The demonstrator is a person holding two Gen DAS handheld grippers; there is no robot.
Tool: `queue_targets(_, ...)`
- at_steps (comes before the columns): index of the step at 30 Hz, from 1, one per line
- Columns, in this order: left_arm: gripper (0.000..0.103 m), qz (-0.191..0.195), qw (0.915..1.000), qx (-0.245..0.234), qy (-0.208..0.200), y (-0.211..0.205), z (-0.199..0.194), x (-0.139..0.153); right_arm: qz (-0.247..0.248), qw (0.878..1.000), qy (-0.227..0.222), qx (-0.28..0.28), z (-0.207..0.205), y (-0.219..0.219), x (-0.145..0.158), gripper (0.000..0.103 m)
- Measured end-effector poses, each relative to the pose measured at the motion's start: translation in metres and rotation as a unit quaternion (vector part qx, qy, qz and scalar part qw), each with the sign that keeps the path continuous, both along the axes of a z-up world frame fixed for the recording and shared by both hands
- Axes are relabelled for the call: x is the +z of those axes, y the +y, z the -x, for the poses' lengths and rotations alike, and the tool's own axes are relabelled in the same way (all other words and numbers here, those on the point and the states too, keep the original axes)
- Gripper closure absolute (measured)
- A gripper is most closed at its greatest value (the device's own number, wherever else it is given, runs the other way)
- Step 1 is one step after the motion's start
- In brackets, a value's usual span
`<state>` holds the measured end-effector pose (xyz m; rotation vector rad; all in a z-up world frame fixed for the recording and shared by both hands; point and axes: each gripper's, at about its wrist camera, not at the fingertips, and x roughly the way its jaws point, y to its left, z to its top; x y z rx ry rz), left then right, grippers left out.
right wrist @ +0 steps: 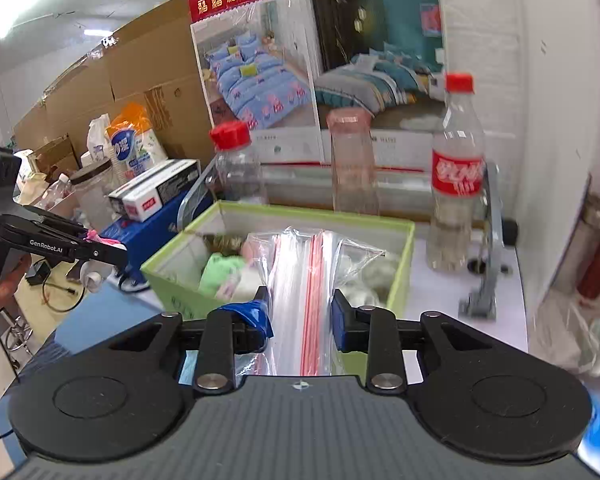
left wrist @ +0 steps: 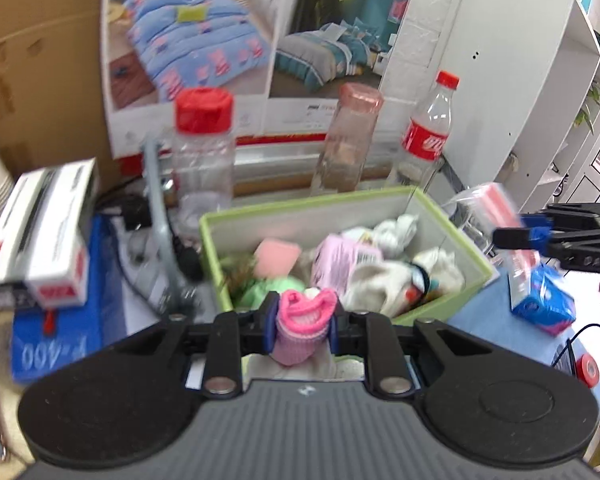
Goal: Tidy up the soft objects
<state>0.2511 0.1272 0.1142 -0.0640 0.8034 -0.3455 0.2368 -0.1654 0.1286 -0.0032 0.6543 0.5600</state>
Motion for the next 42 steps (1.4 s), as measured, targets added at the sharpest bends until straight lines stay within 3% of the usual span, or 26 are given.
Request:
queue_targets(5,0.084,-0.004,0.9999,0.000,0.010,-0.020,-0.047,-0.008,0.021,1.000,0.009,0.014,-0.057,0.025,-0.003,0.089)
queue_targets(7,0.076,-0.012,0.9998,0.008,0.017,-0.023,-0.060,-0.016,0.032,0.999,0.017,0.019,-0.076,0.033,-0.011,0.084)
queue_targets(8,0.049,-0.018,0.9995,0.017,0.020,-0.024,-0.064,-0.020,0.039,0.999,0.025,0.023,-0.085,0.037,-0.017,0.083)
queue_targets(9,0.035,-0.024,0.9991,0.027,0.022,-0.024,-0.066,-0.023,0.044,0.998,0.034,0.025,-0.092,0.041,-0.023,0.082)
queue_targets(12,0.035,-0.025,0.9987,0.041,0.017,-0.020,-0.067,-0.030,0.065,0.996,0.054,0.006,-0.102,0.051,-0.041,0.076)
queue_targets(14,0.035,-0.024,0.9986,0.044,0.017,-0.018,-0.064,-0.031,0.064,0.997,0.033,0.006,-0.101,0.054,-0.044,0.074)
queue_targets(21,0.035,-0.038,0.9979,0.052,-0.009,-0.024,-0.033,-0.022,0.039,0.999,0.002,-0.005,-0.092,0.052,-0.030,0.061)
queue_targets(27,0.035,-0.047,0.9977,0.043,-0.022,-0.030,0.004,-0.007,0.038,0.999,0.023,-0.024,-0.072,0.048,-0.027,0.057)
queue_targets(34,0.035,-0.022,0.9960,0.061,-0.061,-0.031,0.068,0.010,0.037,0.997,0.020,-0.063,-0.020,0.042,-0.002,0.056)
queue_targets(42,0.035,0.003,0.9874,0.110,-0.114,-0.047,0.135,0.015,-0.011,0.991,-0.024,-0.128,0.070,0.038,0.015,0.055)
